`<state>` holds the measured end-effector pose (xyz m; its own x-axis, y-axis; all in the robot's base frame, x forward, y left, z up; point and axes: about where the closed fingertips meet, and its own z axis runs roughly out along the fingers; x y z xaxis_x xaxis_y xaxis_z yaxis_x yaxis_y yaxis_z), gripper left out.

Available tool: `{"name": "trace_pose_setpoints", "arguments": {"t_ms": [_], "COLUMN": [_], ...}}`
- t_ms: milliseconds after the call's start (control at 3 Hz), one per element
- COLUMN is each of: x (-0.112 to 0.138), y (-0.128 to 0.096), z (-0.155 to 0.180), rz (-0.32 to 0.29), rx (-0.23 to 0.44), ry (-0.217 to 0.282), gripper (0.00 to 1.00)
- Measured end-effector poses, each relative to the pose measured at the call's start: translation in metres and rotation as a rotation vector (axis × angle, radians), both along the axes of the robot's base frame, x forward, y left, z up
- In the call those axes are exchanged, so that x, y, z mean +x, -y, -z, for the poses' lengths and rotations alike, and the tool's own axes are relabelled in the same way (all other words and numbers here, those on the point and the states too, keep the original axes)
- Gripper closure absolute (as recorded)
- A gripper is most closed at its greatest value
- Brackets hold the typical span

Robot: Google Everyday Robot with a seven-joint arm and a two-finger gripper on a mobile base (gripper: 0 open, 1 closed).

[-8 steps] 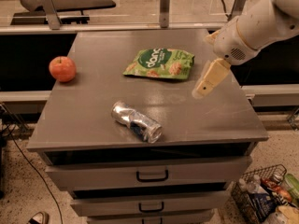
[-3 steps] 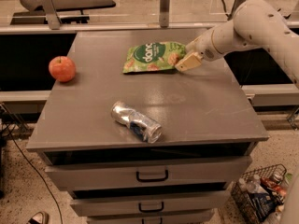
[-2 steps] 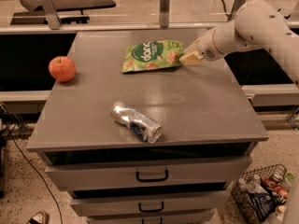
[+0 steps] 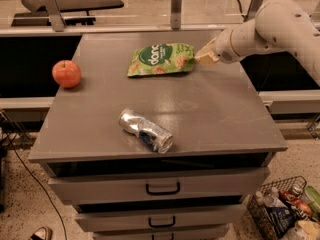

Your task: Pick green rice chip bag

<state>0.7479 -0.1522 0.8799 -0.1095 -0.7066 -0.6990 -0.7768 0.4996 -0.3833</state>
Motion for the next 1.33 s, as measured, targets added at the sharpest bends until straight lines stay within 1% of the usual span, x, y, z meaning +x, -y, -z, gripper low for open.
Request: {"name": "trace_pose_setpoints", "arguments": {"t_ms": [333, 667, 1000, 1333], "x": [-0.005, -0.011, -0.021, -0.033], "y": [-0.002, -0.004, -0.004, 0.001], "z": [-0.012, -0.032, -0.059, -0.087], "rz": [-0.004, -0.011, -0.015, -0.014], "rx": [0.001, 0.006, 0.029, 0.079], "ry": [0.029, 0.078, 0.147, 0.22], "gripper": [1.0, 1.0, 1.0, 1.0]}}
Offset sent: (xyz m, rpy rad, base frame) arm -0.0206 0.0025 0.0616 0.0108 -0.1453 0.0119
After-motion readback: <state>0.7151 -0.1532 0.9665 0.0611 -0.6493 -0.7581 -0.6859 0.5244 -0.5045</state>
